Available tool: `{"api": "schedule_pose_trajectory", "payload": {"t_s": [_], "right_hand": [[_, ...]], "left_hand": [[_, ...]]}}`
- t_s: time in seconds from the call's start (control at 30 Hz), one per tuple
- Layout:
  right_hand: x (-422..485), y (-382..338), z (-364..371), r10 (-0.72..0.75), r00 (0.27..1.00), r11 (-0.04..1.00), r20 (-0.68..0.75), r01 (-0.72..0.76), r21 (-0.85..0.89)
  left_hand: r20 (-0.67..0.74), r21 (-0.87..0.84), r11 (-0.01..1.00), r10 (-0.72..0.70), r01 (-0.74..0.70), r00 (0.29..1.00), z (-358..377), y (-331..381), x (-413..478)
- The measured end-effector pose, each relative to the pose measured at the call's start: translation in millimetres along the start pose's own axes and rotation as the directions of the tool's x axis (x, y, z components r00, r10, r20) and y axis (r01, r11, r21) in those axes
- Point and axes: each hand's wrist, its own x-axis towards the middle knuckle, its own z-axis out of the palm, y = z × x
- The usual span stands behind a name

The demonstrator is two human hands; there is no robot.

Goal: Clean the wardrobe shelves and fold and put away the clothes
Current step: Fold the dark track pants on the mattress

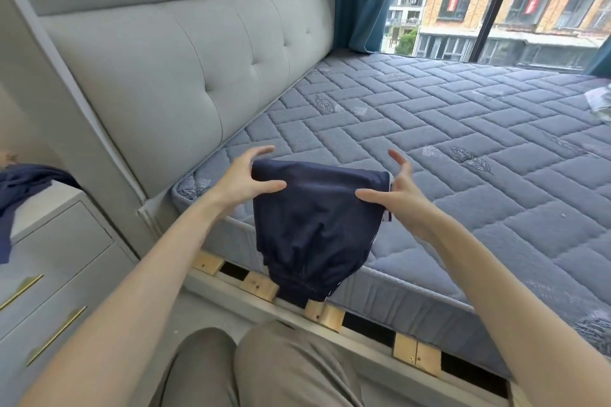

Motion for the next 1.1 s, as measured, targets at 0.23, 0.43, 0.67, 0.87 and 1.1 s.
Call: {"api": "schedule_pose_trajectory", "payload": {"t_s": [0.23, 0.43, 0.67, 0.87, 1.1], "right_hand": [[-32, -49, -18, -0.243, 0.958, 0.818, 0.152, 0.287, -0.499], [-11, -91, -48, -0.325, 0.946, 0.78, 0.007, 0.273, -0.562], [42, -164, -91, -0.577, 0.767, 0.782, -0.281, 0.419, -0.462], [58, -124, -108, -0.593, 0.745, 0.755, -0.305, 0.382, -0.533], [23, 60, -114, -0.185, 0.976, 0.782, -0.114, 0.076, -0.618]], "left_hand": [[0.051, 0.432, 0.886, 0.164, -0.17, 0.985, -7, 53, -23], [-0.143, 0.532, 0.823, 0.319, -0.199, 0.937, 7, 98, 5], [-0.37, 0.398, 0.824, 0.547, -0.404, 0.751, 24, 166, 79], [-0.425, 0.228, 0.881, 0.474, -0.415, 0.771, 70, 122, 107], [0.026, 0.245, 0.965, 0.095, -0.099, 0.995, 148, -39, 43]]}}
